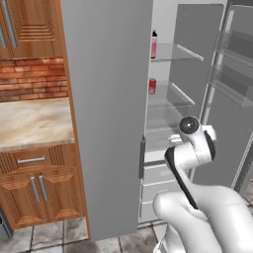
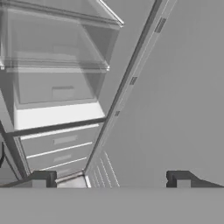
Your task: Open the fridge, grab two sodas, and place both sodas inside the bowl with ice on the dining counter.
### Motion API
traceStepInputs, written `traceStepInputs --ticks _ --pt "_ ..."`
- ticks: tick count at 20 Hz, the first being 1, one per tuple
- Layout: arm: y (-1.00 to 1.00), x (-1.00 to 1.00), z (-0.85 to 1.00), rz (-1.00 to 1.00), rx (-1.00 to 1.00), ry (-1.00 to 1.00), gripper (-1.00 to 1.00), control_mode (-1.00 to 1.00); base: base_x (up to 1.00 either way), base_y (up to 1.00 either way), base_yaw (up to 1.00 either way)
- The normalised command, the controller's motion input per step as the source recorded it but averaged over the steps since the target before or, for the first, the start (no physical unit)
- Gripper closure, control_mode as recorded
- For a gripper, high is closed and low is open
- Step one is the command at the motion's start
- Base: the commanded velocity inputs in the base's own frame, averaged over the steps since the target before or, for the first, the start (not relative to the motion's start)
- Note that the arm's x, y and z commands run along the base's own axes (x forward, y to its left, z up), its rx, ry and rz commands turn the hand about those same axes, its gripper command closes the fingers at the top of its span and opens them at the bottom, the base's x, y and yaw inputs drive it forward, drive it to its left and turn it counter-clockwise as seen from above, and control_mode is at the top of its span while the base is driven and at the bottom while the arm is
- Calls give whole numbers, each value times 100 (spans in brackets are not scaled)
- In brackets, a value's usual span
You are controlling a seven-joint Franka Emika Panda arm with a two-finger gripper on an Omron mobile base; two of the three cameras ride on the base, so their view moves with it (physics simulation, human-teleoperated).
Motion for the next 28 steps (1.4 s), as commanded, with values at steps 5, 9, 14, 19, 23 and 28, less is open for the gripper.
traceStepInputs --ticks 5,9,14,19,23,28 --pt "23 0 27 10 6 -20 -100 -100 0 0 0" --pt "12 0 54 14 5 -16 -100 -100 0 0 0" --pt "5 0 79 13 7 -12 -100 -100 0 0 0" --pt "7 0 82 12 14 -1 -100 -100 0 0 0" --pt "26 0 77 7 17 6 -100 -100 0 0 0" --pt "26 0 54 6 15 3 -100 -100 0 0 0"
